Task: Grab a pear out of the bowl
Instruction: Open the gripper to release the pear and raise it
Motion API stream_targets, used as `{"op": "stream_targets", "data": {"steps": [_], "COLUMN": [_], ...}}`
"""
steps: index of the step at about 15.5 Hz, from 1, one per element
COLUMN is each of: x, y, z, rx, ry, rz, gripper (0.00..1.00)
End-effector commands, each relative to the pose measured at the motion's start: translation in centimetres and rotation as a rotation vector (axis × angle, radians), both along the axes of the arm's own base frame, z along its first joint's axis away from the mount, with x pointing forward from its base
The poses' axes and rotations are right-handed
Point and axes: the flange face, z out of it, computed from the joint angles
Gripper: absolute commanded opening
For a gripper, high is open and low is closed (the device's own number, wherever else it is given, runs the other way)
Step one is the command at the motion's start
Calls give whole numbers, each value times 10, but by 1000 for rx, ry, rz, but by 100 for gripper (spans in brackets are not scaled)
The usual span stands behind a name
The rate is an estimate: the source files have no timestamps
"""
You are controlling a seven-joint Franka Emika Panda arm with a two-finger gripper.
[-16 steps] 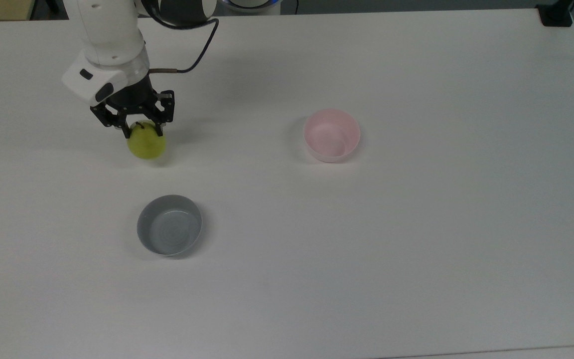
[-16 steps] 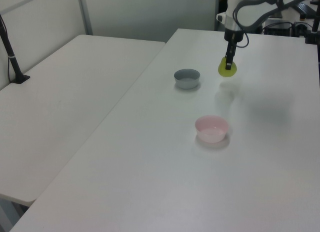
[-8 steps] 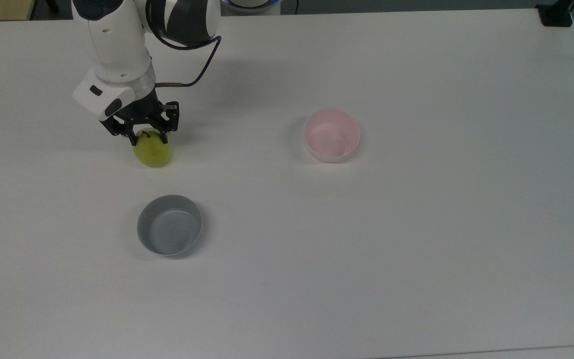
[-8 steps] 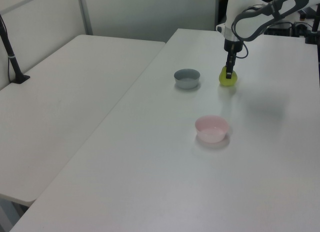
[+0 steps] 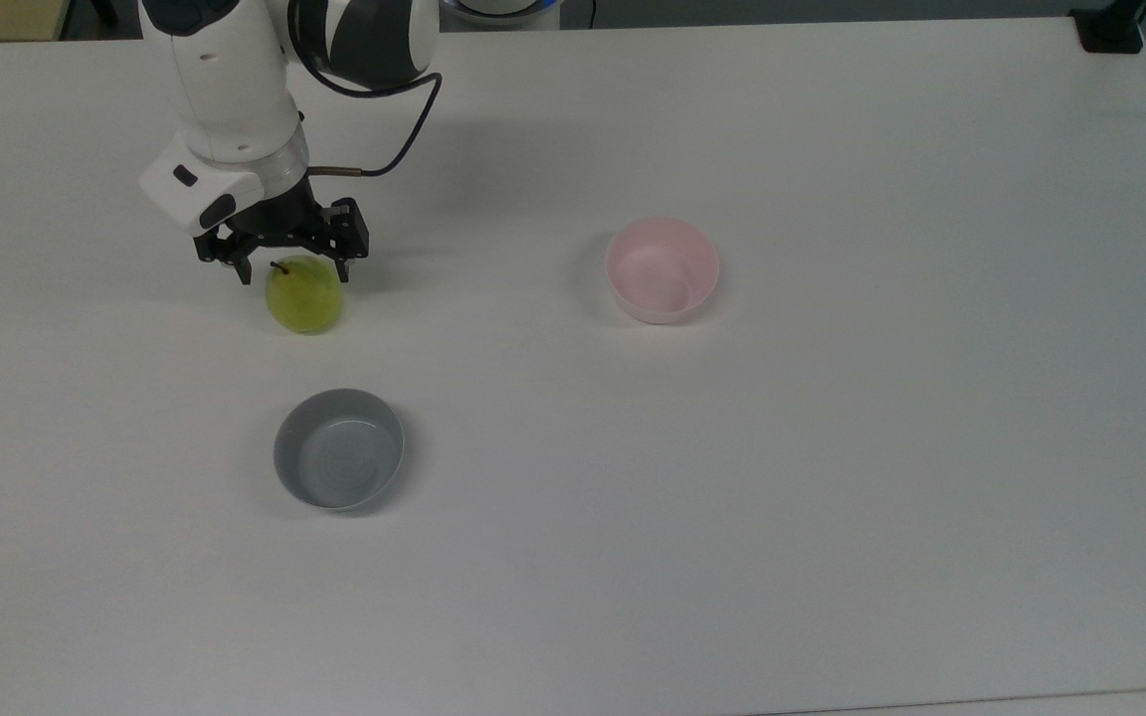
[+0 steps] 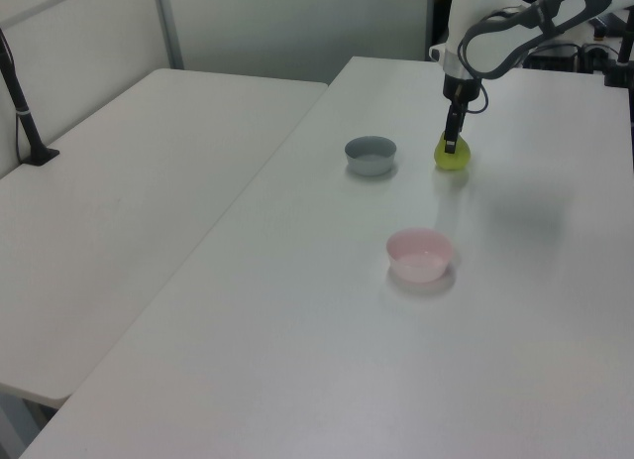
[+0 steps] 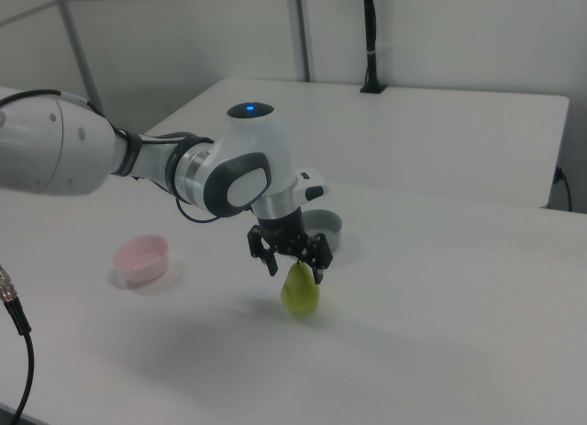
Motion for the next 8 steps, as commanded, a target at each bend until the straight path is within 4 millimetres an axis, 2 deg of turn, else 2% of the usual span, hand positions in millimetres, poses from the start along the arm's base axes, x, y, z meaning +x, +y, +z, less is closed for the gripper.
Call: {"op": "stream_targets", "data": {"steps": [1,5,8], "x": [-4,4,3], "y": [2,7,11], "z": [41,93,132], "rx": [29,42,45], "ry": [13,41,43], "rz": [-29,-25,-141], "gripper": [100,100,100]}}
